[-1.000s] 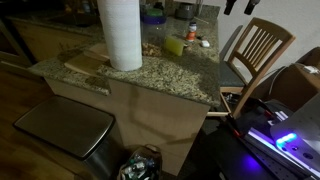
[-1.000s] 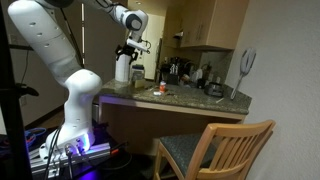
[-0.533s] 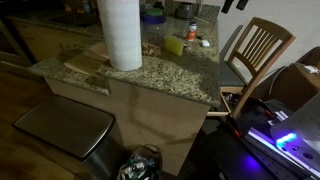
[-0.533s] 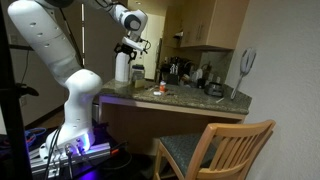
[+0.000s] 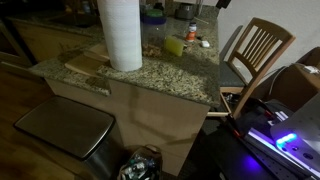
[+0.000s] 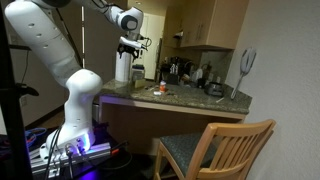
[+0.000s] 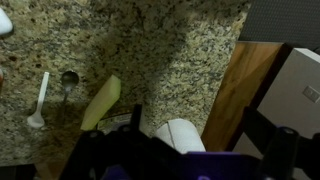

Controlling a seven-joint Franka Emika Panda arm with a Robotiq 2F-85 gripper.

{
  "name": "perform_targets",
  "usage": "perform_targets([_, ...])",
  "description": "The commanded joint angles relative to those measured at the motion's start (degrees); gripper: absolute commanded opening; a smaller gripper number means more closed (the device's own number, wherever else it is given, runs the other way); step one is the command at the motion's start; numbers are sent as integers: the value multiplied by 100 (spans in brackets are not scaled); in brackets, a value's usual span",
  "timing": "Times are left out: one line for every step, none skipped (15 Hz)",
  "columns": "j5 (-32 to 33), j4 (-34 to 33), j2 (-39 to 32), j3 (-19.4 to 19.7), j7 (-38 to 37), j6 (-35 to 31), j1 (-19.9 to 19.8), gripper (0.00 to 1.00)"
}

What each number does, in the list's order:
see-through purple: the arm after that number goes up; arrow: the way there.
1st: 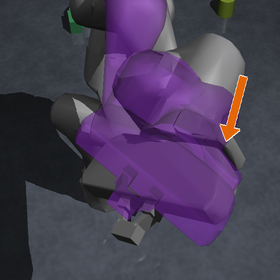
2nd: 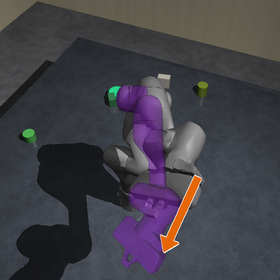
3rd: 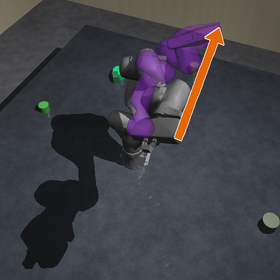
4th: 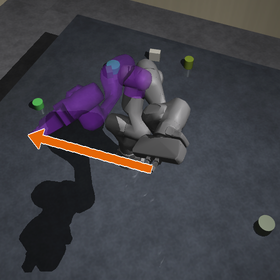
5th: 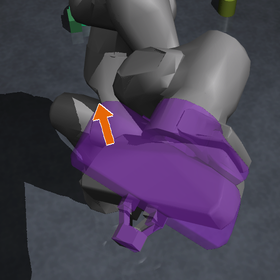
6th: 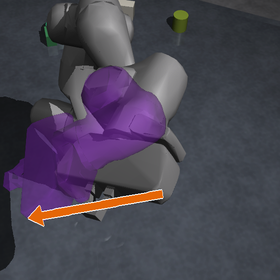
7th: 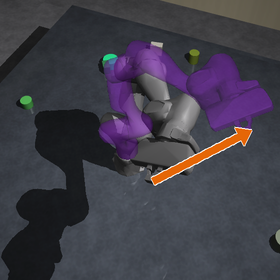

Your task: Move the kitchen sponge to the left

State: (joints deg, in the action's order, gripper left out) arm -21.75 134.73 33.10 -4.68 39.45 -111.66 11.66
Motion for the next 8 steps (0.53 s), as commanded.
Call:
perform_targets([238,-157,-48,125,-314,483,121,100])
perform_targets([299,-190,-50,97,-499,619,91,100])
perform_targets([310,-203,-47,103,-622,707,105,100])
perform_targets([283,-189,-29,106,-732,688,120,100])
perform_targets([116,-173,-33,170,-715,637,194,100])
perform_targets([149,-123,0,135,-788,453,181,100])
perform_targets([131,-83,19,140,-816,329,203,100])
perform_targets([274,-63,40,92,-862,187,176,100])
